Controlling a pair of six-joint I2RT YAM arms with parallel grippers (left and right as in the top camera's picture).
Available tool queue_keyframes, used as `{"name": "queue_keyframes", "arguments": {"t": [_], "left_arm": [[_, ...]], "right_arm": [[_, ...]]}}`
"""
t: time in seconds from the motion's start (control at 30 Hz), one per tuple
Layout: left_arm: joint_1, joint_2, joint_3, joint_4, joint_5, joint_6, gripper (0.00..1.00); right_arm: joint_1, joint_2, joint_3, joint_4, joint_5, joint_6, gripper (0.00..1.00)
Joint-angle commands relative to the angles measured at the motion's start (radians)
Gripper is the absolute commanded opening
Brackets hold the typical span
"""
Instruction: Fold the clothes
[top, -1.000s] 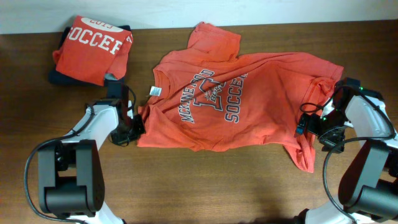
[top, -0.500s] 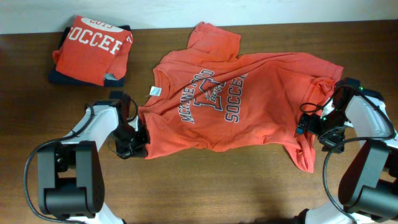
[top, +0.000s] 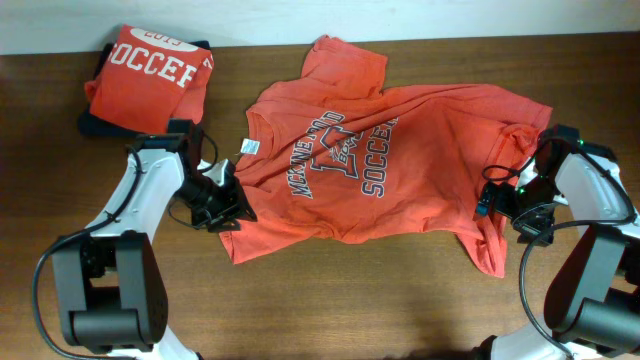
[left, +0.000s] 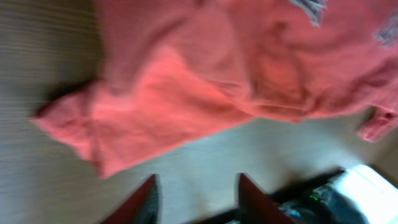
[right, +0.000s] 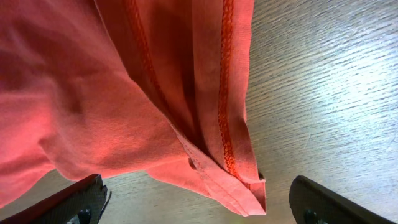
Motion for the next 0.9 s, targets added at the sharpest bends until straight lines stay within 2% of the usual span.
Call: {"name": "queue_keyframes", "arguments": {"t": [0.0,0.17,0.43,0.53,0.73,0.87], "left_arm": [[-0.003,-0.028,0.014,-0.027,-0.190,0.068,0.49],[-0.016,-0.028,0.008,-0.073,-0.227,0.230,0.55],[-0.110,-0.028,-0.080,-0.018,-0.235,0.366,0.49],[-0.135,-0.028,-0.111,-0.004,-0.280,0.369,0.44],[-0.137,-0.028,-0.131,0.007,-0.345,0.297,0.43],[-0.137,-0.028,-0.134,0.038,-0.349,0.294,0.43]], "right_arm": [[0.002,-0.010,-0.003,0.000,0.009,-0.003,0.99],[0.002,-0.010,-0.003,0.000,0.009,-0.003,0.99],[0.002,-0.010,-0.003,0.000,0.009,-0.003,0.99],[0.002,-0.010,-0.003,0.000,0.009,-0.003,0.99],[0.002,-0.010,-0.003,0.000,0.009,-0.003,0.99],[0.002,-0.010,-0.003,0.000,0.009,-0.003,0.99]]}}
